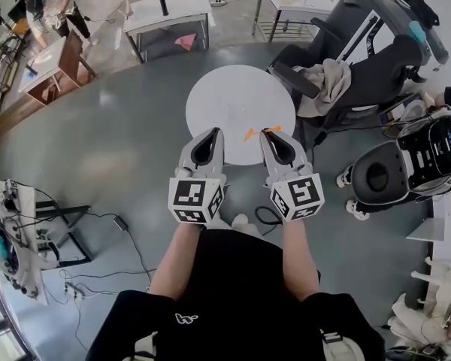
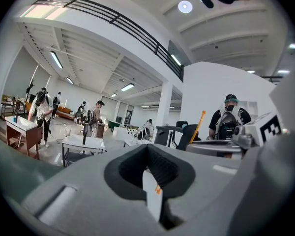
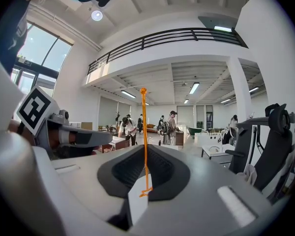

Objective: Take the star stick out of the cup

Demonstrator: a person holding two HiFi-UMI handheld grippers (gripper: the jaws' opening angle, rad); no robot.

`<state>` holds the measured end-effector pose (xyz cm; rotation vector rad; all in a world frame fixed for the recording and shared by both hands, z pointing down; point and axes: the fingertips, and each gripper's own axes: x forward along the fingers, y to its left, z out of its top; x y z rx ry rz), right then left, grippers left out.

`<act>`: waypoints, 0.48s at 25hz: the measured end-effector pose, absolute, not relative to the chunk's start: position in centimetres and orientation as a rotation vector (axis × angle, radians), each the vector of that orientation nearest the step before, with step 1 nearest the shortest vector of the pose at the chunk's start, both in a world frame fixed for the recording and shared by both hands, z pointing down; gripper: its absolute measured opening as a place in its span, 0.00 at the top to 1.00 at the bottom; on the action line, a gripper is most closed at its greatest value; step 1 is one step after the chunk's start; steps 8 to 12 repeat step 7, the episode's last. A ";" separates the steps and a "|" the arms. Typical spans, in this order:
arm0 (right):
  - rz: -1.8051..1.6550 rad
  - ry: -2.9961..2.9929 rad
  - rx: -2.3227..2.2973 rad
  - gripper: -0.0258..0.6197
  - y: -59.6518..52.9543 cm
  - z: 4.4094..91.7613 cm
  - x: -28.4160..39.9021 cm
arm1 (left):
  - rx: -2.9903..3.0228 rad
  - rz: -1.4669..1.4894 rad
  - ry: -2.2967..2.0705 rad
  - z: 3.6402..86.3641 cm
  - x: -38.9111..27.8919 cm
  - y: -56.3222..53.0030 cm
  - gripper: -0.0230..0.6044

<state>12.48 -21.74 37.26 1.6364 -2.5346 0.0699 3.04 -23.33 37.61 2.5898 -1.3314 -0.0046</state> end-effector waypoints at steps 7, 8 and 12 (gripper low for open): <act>0.075 -2.536 1.625 0.93 -22.2 37.3 12.2 | 2.588 0.009 -1.327 37.7 3.0 -23.6 0.96; 0.075 -2.536 1.625 0.93 -22.2 37.3 12.2 | 2.588 0.009 -1.327 37.7 3.0 -23.6 0.96; 0.075 -2.536 1.625 0.93 -22.2 37.3 12.2 | 2.588 0.009 -1.327 37.7 3.0 -23.6 0.96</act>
